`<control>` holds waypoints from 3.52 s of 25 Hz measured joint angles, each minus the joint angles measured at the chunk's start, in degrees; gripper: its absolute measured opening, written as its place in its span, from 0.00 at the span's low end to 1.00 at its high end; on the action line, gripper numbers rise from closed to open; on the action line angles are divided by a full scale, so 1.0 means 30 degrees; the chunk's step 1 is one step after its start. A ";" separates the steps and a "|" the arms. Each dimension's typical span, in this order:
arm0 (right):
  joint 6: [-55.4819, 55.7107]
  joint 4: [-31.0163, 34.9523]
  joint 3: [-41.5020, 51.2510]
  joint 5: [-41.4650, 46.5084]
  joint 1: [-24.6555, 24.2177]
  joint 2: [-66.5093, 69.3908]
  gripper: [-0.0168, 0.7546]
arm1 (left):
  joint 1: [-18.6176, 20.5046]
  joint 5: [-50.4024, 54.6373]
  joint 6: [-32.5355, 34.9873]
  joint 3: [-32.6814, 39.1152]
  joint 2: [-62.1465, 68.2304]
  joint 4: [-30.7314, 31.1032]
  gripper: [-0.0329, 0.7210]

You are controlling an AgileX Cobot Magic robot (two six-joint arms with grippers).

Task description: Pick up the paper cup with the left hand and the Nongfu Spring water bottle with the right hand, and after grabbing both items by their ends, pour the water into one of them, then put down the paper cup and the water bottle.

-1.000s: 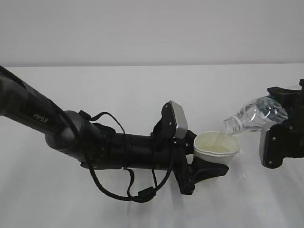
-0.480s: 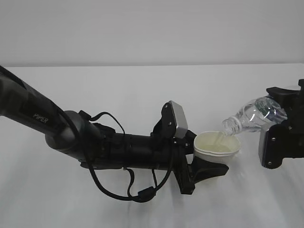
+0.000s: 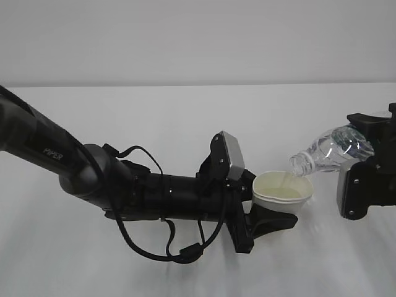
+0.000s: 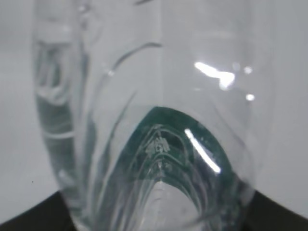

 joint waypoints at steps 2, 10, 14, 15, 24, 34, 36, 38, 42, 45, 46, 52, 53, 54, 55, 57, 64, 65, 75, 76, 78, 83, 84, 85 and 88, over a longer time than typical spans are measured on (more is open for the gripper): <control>0.0000 0.0000 0.0000 0.0000 0.0000 0.0000 0.53 | 0.0000 0.0000 0.0000 0.0000 0.0000 0.0000 0.59; 0.0000 0.0000 0.0000 0.0000 0.0000 0.0000 0.53 | 0.0000 0.0000 0.0000 0.0000 0.0000 0.0000 0.59; 0.0000 0.0000 0.0000 0.0000 0.0000 0.0000 0.53 | 0.0000 0.0000 0.0000 0.0000 0.0000 0.0000 0.59; 0.0000 0.0000 0.0000 0.0000 0.0000 0.0000 0.53 | 0.0000 0.0000 0.0000 0.0000 0.0000 0.0000 0.59; -0.0032 0.0000 0.0000 0.0000 0.0000 0.0000 0.53 | 0.0000 0.0000 0.0000 0.0000 0.0000 0.0000 0.59; -0.0032 0.0000 0.0000 0.0225 0.0000 0.0000 0.53 | 0.0000 0.0000 0.0000 0.0000 0.0000 0.0000 0.59; -0.0032 -0.0036 0.0000 0.0225 0.0000 0.0000 0.53 | 0.0000 0.0000 0.0000 0.0000 0.0000 0.0000 0.59; -0.0032 -0.0068 0.0000 0.0225 0.0000 0.0000 0.53 | 0.0000 0.0000 0.0000 0.0000 0.0000 -0.0032 0.59; -0.0032 -0.0102 0.0000 0.0225 0.0000 0.0000 0.53 | 0.0000 0.0000 0.0000 0.0000 0.0000 -0.0129 0.59; -0.0032 -0.0102 0.0000 0.0225 0.0000 0.0000 0.53 | 0.0000 0.0000 0.0000 0.0000 0.0000 -0.0163 0.59; -0.0032 -0.0102 0.0000 0.0225 0.0000 0.0000 0.53 | 0.0000 0.0000 0.0000 0.0000 0.0000 -0.0163 0.59; -0.0032 -0.0218 -0.0110 0.0300 0.0000 0.0000 0.53 | 0.0000 0.0000 0.0000 0.0000 0.0000 -0.0205 0.59; -0.0032 -0.0218 -0.0112 0.0300 0.0000 0.0000 0.53 | 0.0000 0.0000 0.0000 0.0000 0.0000 -0.0205 0.59; -0.0032 -0.0218 -0.0150 0.0300 0.0000 0.0000 0.53 | 0.0000 0.0000 0.0000 0.0000 0.0000 -0.0205 0.59; -0.0032 -0.0218 -0.0150 0.0300 0.0000 0.0000 0.53 | 0.0000 0.0000 0.0000 0.0000 0.0000 -0.0205 0.59; -0.0032 -0.0229 -0.0150 0.0300 0.0000 0.0000 0.53 | 0.0000 0.0000 0.0000 0.0000 0.0000 -0.0205 0.59; -0.0146 -0.0229 -0.0150 0.0300 0.0000 0.0000 0.53 | 0.0000 0.0000 0.0000 0.0000 0.0043 -0.0205 0.59; -0.0178 -0.0229 -0.0150 0.0300 0.0000 0.0000 0.53 | 0.0000 0.0000 0.0000 0.0000 0.0043 -0.0205 0.59; -0.0299 -0.0194 -0.0150 0.0300 0.0000 0.0000 0.53 | 0.0000 0.0000 0.0000 0.0000 0.0043 -0.0205 0.59; -0.0299 -0.0194 -0.0150 0.0300 0.0000 0.0000 0.53 | 0.0000 0.0000 0.0000 0.0000 0.0043 -0.0205 0.59; -0.0299 -0.0194 -0.0150 0.0300 0.0000 0.0000 0.53 | 0.0000 0.0000 0.0000 0.0000 0.0043 -0.0205 0.59; -0.0359 -0.0229 -0.0150 0.0413 0.0000 0.0000 0.53 | 0.0000 0.0000 0.0000 0.0000 0.0043 -0.0205 0.59; -0.0374 -0.0229 -0.0150 0.0415 0.0000 0.0000 0.53 | 0.0000 0.0000 0.0000 0.0000 0.0043 -0.0205 0.59; -0.0421 -0.0256 -0.0189 0.0443 0.0000 0.0000 0.53 | 0.0000 0.0000 0.0000 0.0000 0.0043 -0.0205 0.59; -0.0461 -0.0256 -0.0189 0.0570 0.0000 0.0000 0.53 | 0.0000 0.0000 0.0000 0.0000 0.0043 -0.0205 0.59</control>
